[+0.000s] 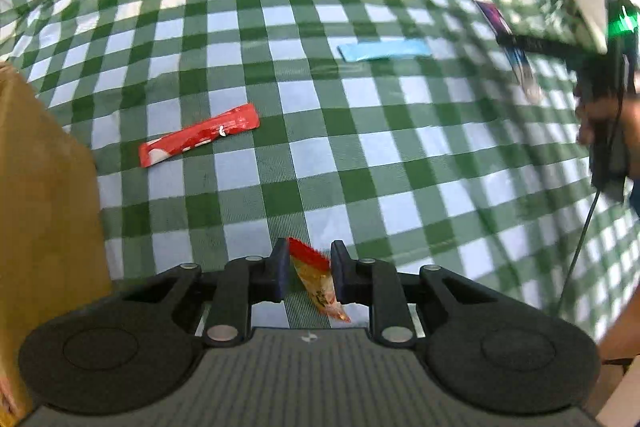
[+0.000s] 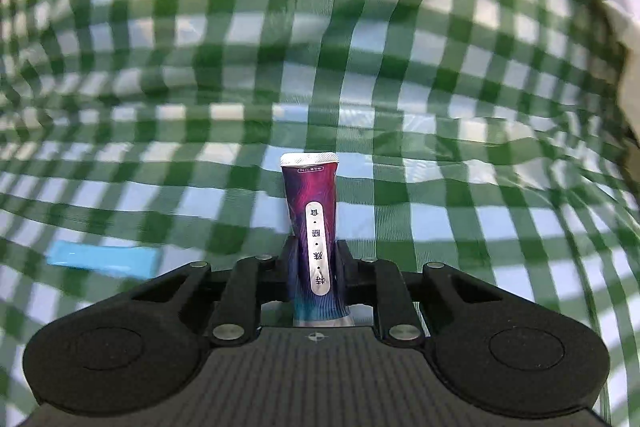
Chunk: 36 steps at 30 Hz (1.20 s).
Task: Organize snacks
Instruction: 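Grasp the small gold-red candy with the left tool while the right grasps the purple bar, then carry the candy and purple bar over the box with both tools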
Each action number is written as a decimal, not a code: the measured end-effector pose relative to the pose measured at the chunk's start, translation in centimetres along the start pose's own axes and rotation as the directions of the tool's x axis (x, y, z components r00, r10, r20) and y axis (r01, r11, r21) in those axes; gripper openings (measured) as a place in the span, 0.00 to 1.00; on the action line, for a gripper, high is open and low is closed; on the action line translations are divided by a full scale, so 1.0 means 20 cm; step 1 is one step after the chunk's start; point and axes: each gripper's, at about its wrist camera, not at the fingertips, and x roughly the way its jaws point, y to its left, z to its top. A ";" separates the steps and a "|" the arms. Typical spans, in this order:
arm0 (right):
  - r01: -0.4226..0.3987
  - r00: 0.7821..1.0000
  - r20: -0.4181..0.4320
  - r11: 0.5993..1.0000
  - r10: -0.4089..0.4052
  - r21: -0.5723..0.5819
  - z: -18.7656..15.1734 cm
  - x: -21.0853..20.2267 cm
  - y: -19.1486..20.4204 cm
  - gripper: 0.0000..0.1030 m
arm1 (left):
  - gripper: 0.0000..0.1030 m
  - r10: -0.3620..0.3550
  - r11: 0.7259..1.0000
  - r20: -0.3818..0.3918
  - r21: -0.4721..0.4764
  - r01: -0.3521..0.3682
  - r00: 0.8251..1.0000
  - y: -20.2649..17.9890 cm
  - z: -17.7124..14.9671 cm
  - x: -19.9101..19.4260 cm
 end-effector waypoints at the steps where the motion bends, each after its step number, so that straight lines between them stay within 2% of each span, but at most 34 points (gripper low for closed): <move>1: 0.001 1.000 0.019 1.000 -0.002 0.023 -0.02 -0.08 0.01 0.19 | 0.01 -0.015 1.000 0.004 -0.006 0.015 1.000 0.01 -0.02 -0.04; 3: -0.006 0.999 0.041 0.999 0.004 0.051 -0.06 -0.22 0.03 0.19 | 0.01 -0.031 0.999 0.014 -0.019 0.032 0.999 0.04 -0.05 -0.12; 6: 0.000 0.997 0.071 0.999 -0.003 0.048 -0.15 -0.44 0.10 0.19 | 0.00 -0.014 1.000 0.058 -0.007 0.014 0.998 0.06 -0.07 -0.22; 11: 0.025 0.997 0.065 0.997 -0.031 0.079 -0.26 -0.69 0.19 0.19 | 0.00 -0.009 1.000 0.107 -0.012 0.011 0.994 0.04 -0.13 -0.40; 13: 0.022 0.997 0.068 0.995 -0.029 0.094 -0.30 -0.79 0.23 0.19 | 0.00 -0.019 1.000 0.139 -0.005 0.020 0.990 0.03 -0.15 -0.46; 15: 0.009 0.998 0.062 0.995 -0.015 0.102 -0.34 -0.87 0.27 0.19 | 0.03 -0.047 0.999 0.132 0.024 0.044 0.990 0.03 -0.16 -0.47; 16: 0.011 0.998 0.055 0.994 -0.017 0.109 -0.36 -0.90 0.30 0.19 | 0.08 -0.076 0.996 0.116 0.057 0.070 0.990 0.01 -0.16 -0.44; 17: 0.012 0.999 0.043 0.994 -0.017 0.113 -0.37 -0.91 0.31 0.19 | 0.28 -0.090 0.992 0.090 0.093 0.082 0.992 -0.01 -0.16 -0.40; 18: 0.018 1.000 0.022 0.992 -0.021 0.126 -0.40 -0.92 0.32 0.19 | 0.53 -0.072 0.988 0.070 0.144 0.061 0.995 -0.04 -0.17 -0.34; 19: 0.026 1.000 -0.002 0.990 -0.026 0.141 -0.42 -0.92 0.33 0.19 | 0.61 -0.044 0.981 0.062 0.190 0.032 0.997 -0.07 -0.18 -0.29; 20: 0.029 0.999 -0.025 0.987 -0.026 0.158 -0.45 -0.92 0.34 0.19 | 0.62 -0.019 0.970 0.055 0.243 0.005 0.998 -0.10 -0.18 -0.23; 22: 0.032 0.998 -0.056 0.981 -0.022 0.189 -0.51 -0.91 0.34 0.19 | 0.61 0.017 0.946 0.020 0.324 -0.022 1.000 -0.13 -0.17 -0.13; 25: 0.028 0.997 -0.079 0.976 -0.011 0.214 -0.58 -0.93 0.34 0.19 | 0.57 0.021 0.941 -0.050 0.340 -0.003 0.999 -0.11 -0.12 0.01; 27: 0.025 0.996 -0.090 0.973 -0.004 0.228 -0.61 -0.93 0.35 0.19 | 0.38 0.033 0.957 -0.120 0.290 0.004 0.992 -0.07 -0.07 0.13; 28: 0.025 0.996 -0.093 0.971 -0.003 0.237 -0.63 -0.93 0.35 0.19 | 0.32 0.035 0.966 -0.148 0.259 0.004 0.988 -0.04 -0.06 0.16; 29: 0.023 0.995 -0.095 0.970 0.000 0.244 -0.64 -0.93 0.36 0.19 | 0.22 0.041 0.971 -0.142 0.240 -0.006 0.989 -0.01 -0.06 0.17; 30: 0.021 0.995 -0.098 0.968 0.004 0.251 -0.65 -0.93 0.36 0.19 | 0.01 0.032 0.973 -0.133 0.230 -0.001 0.991 0.01 -0.05 0.15; 32: 0.015 0.995 -0.098 0.966 0.010 0.257 -0.66 -0.93 0.36 0.19 | 0.00 -0.023 0.984 -0.144 0.174 0.048 0.989 0.05 -0.05 0.10; 36: 0.009 0.996 -0.089 0.960 0.016 0.279 -0.66 -0.96 0.40 0.19 | 0.00 -0.090 0.989 -0.054 0.115 0.096 0.994 0.07 -0.08 -0.09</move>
